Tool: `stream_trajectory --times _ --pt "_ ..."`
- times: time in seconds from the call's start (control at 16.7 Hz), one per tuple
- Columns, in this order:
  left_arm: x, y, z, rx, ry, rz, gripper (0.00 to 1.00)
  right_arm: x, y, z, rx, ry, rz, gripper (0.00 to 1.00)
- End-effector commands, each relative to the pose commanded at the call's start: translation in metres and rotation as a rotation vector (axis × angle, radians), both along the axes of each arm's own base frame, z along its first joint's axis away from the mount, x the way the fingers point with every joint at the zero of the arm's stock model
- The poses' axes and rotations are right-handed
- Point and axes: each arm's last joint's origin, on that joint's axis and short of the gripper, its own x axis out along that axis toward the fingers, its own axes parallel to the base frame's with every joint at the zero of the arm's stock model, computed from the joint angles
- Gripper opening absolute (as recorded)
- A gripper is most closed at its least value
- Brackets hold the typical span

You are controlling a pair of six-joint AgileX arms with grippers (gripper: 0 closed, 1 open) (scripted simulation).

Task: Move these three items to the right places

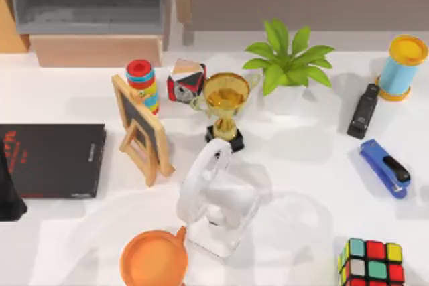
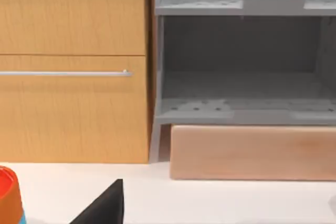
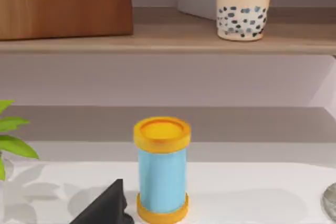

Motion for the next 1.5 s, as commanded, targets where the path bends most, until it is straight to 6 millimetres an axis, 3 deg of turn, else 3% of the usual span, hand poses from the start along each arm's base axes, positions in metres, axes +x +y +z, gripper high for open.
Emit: stream_trajectory --times 0.24,0.42,0.6,0.84,1.02,1.26,1.5 --pt "0.0 0.0 0.0 0.0 0.0 0.0 1.0 0.001 0.0 0.008 -0.001 -0.012 -0.001 1.0" --pt "0.0 0.0 0.0 0.0 0.0 0.0 1.0 0.006 -0.001 0.035 -0.003 -0.046 -0.004 1.0" --pt "0.0 0.0 0.0 0.0 0.0 0.0 1.0 0.025 -0.003 0.071 -0.007 -0.067 -0.007 1.0" --pt "0.0 0.0 0.0 0.0 0.0 0.0 1.0 0.082 -0.01 0.11 -0.011 -0.054 -0.011 1.0" --pt "0.0 0.0 0.0 0.0 0.0 0.0 1.0 0.143 -0.018 0.117 -0.012 -0.03 -0.013 1.0" --pt "0.0 0.0 0.0 0.0 0.0 0.0 1.0 0.22 -0.033 0.099 -0.011 -0.003 -0.015 1.0" --pt "0.0 0.0 0.0 0.0 0.0 0.0 1.0 0.269 -0.045 0.074 -0.01 -0.002 -0.015 1.0"
